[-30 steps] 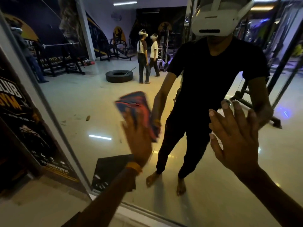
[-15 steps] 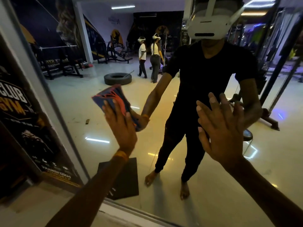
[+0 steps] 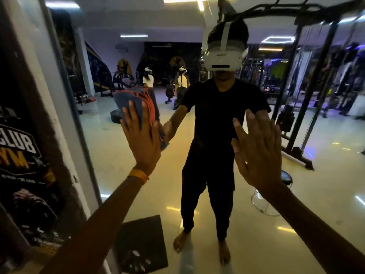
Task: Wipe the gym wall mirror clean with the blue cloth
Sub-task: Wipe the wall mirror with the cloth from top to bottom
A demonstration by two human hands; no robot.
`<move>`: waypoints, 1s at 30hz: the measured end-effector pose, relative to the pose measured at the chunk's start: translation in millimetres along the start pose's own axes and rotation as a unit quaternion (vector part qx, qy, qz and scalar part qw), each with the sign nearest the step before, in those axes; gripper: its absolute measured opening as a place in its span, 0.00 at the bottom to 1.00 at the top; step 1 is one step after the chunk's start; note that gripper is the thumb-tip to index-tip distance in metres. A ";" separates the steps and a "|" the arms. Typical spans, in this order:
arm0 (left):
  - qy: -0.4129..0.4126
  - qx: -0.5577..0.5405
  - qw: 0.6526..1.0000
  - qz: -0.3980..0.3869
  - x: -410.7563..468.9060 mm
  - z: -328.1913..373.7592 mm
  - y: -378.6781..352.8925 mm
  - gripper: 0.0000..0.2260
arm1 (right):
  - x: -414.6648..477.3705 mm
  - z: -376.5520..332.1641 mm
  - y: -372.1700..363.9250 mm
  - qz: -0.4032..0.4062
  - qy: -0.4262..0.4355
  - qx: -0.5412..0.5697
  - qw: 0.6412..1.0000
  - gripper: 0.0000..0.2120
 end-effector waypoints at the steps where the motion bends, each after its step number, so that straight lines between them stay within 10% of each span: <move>1: 0.013 0.002 1.000 0.019 13.6 0.9 4.6 0.29 | 9.2 -3.9 1.1 -0.001 -0.006 -0.007 1.000 0.28; 8: -0.180 0.007 0.975 -0.130 -9.8 44.6 -16.4 0.26 | 67.6 -48.7 -0.1 0.038 -0.008 -0.027 0.999 0.27; 16: -0.029 -0.007 0.999 0.036 95.3 -19.5 41.9 0.27 | 80.7 -63.3 3.0 0.057 -0.025 -0.038 0.997 0.30; 22: -0.256 0.026 0.957 -0.131 21.3 -11.2 22.5 0.25 | 111.1 -77.8 5.7 0.060 0.003 -0.084 0.995 0.28; 30: -0.020 0.012 0.997 0.073 102.2 -52.4 62.4 0.27 | 107.5 -62.3 3.2 0.078 -0.043 -0.040 0.995 0.29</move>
Point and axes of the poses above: each hand's wrist, its own x-axis towards the middle knuckle, its own y-axis out of the back of the hand, z = x × y, the point moved 7 cm from there along x, towards the middle knuckle, and after that the axes turned 15 degrees about -x, right-handed, at the moved point
